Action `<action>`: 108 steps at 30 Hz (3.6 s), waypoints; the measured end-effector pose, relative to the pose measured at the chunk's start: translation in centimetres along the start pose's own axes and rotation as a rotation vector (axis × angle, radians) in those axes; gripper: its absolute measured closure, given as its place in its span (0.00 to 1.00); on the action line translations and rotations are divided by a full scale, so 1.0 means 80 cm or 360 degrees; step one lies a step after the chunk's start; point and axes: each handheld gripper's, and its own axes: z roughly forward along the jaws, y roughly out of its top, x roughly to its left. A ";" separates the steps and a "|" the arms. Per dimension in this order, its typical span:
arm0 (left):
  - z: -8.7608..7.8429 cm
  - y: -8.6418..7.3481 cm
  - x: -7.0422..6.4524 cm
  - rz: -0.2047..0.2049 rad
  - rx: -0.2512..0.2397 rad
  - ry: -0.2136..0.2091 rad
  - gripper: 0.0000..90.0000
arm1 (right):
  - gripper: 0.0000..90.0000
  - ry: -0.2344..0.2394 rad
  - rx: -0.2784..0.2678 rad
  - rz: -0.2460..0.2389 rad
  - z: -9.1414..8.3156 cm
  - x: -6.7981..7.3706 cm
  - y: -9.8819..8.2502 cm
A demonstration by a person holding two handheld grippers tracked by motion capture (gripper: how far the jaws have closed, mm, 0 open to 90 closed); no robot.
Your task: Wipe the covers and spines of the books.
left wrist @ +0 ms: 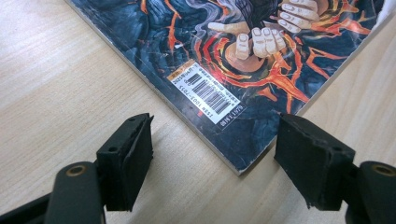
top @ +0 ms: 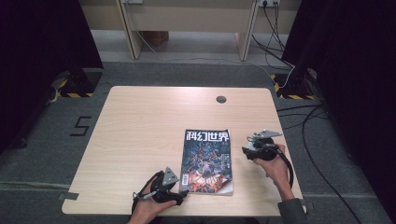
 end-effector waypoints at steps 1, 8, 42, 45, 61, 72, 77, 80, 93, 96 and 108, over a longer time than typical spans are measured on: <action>0.000 0.000 0.000 0.0000 -0.0001 -0.0001 0.30 | 0.51 0.0000 0.0000 0.0000 0.000 0.000 0.000; 0.000 0.000 0.001 0.0003 0.0006 0.0002 0.29 | 0.46 0.0200 0.0061 -0.0015 0.025 0.028 0.004; -0.014 -0.003 0.064 -0.0104 0.0043 0.0269 0.30 | 0.35 0.0293 0.0229 -0.0100 0.041 0.093 -0.005; -0.016 -0.003 0.075 -0.0137 0.0037 0.0313 0.32 | 0.35 0.0309 0.0235 -0.0100 0.040 0.100 -0.007; -0.016 -0.003 0.053 -0.0254 -0.0029 0.0128 0.32 | 0.41 0.0301 0.0096 -0.0072 0.027 0.084 0.008; -0.014 -0.001 0.045 -0.0293 -0.0026 0.0065 0.30 | 0.39 0.0134 0.0069 -0.0022 0.059 0.037 0.041; -0.013 0.000 0.047 -0.0303 -0.0022 0.0054 0.28 | 0.36 0.0124 0.0146 0.0007 0.087 0.033 0.046; -0.012 0.001 0.050 -0.0311 -0.0027 0.0058 0.28 | 0.36 0.0136 0.0151 0.0011 0.090 0.033 0.044; -0.004 0.009 0.078 -0.0389 -0.0051 0.0123 0.25 | 0.36 0.0230 0.0240 -0.0007 0.059 0.041 0.017; -0.001 0.012 0.085 -0.0408 -0.0053 0.0138 0.25 | 0.36 0.0264 0.0253 -0.0032 0.047 0.047 0.004; -0.002 0.012 0.088 -0.0409 -0.0027 0.0113 0.27 | 0.39 0.0309 0.0194 0.0017 0.033 0.052 -0.008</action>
